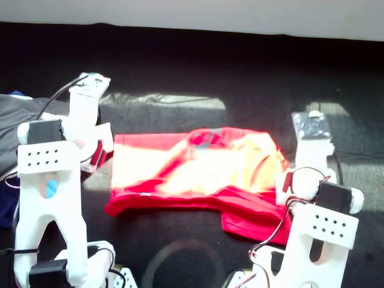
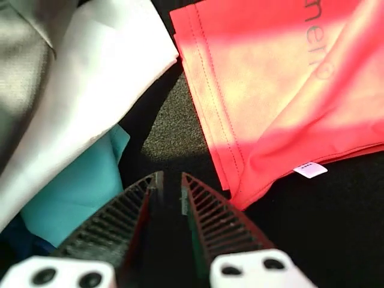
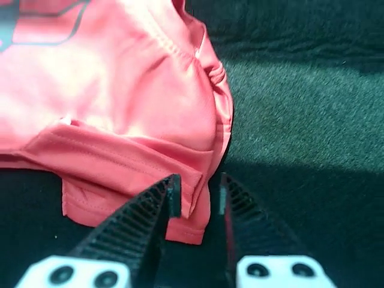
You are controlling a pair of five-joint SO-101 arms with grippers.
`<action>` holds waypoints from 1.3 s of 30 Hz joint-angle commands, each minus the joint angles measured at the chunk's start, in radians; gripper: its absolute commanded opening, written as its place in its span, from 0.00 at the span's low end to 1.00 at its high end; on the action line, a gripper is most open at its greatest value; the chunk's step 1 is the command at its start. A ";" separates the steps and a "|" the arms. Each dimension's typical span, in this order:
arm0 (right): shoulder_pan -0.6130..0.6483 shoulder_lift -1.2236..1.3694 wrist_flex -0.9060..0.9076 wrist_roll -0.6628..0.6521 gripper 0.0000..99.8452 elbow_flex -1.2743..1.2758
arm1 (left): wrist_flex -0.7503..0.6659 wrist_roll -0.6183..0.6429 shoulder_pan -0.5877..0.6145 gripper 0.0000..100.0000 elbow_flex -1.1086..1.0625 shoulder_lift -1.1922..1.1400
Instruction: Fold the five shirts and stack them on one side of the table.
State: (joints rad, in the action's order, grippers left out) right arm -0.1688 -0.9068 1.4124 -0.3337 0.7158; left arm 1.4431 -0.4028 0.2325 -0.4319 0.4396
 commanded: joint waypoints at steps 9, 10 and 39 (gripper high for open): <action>0.096 0.418 -0.309 0.115 0.01 -0.068 | -0.072 0.084 -0.122 0.01 0.205 -0.487; 0.096 0.458 -0.326 0.117 0.01 -0.070 | -0.071 0.084 -0.130 0.01 0.228 -0.516; 0.088 1.156 -0.610 0.109 0.01 -0.294 | 0.028 0.196 -0.090 0.01 1.333 -1.394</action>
State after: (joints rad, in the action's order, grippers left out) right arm -0.0767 0.1857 0.8201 -0.2248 0.4933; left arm 1.4461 -0.2432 0.1435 0.7234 -0.9076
